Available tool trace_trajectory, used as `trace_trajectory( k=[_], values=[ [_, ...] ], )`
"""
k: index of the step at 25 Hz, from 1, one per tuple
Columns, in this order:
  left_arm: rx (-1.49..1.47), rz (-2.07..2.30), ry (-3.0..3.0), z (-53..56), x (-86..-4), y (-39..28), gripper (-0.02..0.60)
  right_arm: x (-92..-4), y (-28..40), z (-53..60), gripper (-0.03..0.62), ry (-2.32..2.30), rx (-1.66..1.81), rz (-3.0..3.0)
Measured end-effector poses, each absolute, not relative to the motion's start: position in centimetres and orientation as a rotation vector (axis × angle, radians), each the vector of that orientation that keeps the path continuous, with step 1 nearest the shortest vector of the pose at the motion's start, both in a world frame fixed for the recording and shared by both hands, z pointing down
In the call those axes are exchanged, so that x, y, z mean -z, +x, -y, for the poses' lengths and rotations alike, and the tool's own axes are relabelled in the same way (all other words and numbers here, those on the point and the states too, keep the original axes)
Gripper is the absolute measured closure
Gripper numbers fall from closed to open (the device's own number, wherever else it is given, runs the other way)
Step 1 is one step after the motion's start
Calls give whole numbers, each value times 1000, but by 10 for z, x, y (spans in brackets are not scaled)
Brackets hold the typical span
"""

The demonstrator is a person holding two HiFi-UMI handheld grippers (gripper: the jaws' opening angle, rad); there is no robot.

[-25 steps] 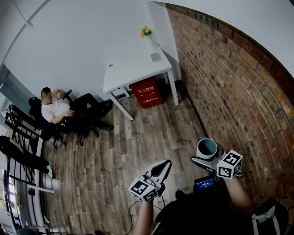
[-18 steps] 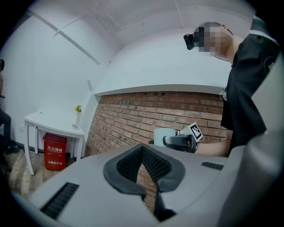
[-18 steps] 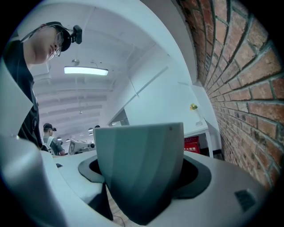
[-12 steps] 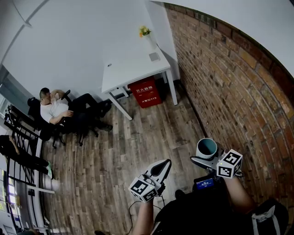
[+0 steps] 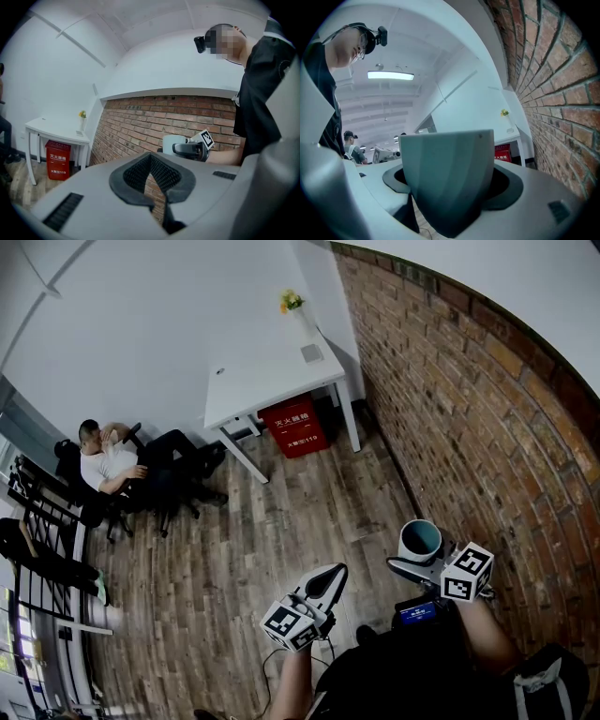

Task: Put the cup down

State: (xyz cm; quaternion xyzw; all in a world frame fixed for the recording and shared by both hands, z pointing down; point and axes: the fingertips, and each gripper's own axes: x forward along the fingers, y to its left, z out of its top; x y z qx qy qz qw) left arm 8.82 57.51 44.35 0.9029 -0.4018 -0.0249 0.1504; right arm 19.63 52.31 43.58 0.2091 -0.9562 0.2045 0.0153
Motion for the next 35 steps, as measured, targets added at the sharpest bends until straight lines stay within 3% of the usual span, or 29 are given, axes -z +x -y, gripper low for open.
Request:
trace_trajectory(
  k=[12,22,35],
  values=[
    [66,1224,2560,-544,-454,106,572,-451,225,-484,189,617,-643,2977],
    [-27,1257,2597,-457,-454,92,574,-450,215,-400,189,642,-583,2970],
    [-17,1218,2641,-248,-482,-18,574,-481,123,-199,189,791,-568,2910]
  ],
)
